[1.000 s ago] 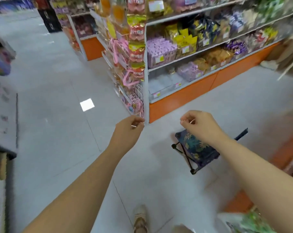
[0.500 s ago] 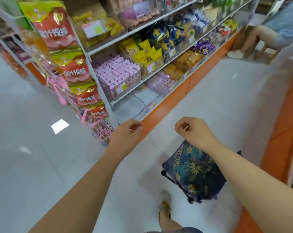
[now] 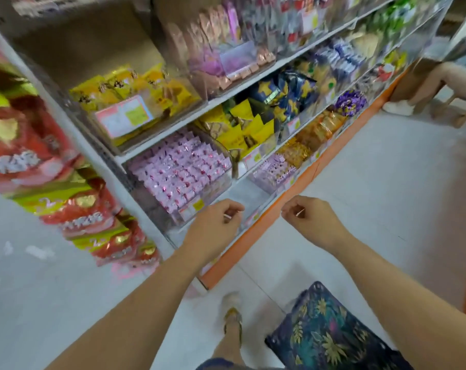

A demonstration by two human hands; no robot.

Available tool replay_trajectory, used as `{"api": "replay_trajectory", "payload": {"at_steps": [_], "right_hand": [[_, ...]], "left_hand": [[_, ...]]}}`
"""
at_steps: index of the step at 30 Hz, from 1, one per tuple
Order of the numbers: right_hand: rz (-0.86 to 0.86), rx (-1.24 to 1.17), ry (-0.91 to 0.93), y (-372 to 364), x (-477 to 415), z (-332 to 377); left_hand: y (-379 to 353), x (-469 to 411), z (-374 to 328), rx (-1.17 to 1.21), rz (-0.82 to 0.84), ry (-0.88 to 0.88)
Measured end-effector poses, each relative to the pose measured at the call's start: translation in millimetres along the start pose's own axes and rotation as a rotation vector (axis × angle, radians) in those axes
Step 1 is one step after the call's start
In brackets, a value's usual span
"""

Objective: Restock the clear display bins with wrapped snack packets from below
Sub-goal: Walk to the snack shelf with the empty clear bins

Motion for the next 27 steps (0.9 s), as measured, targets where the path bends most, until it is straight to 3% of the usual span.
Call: {"api": "replay_trajectory", "payload": {"at_steps": [8, 16, 20, 27], "right_hand": [[0.008, 0.038, -0.040, 1.5, -94.0, 26.4], [0.085, 0.138, -0.022, 1.6, -165.6, 28.8], [0.212, 0.261, 0.107, -15.3, -205.7, 45.2], [0.405, 0.582, 0.402, -46.5, -257.2, 43.4]], "left_hand": [[-4.1, -113.5, 43.2, -0.062, 0.102, 0.046], [-29.1, -152.7, 65.5, -0.120, 0.217, 0.078], [-26.6, -160.3, 83.5, -0.121, 0.110, 0.185], [-48.5, -162.1, 113.3, -0.084, -0.258, 0.470]]}}
Point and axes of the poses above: each hand's wrist, its own x-axis away from the middle knuckle, its own y-axis out of the back of the hand, z = x × y, the point moved 10 cm from there along -x, towards the middle knuckle, and after that the axes turned 14 degrees about -y, right-handed, at the moved point
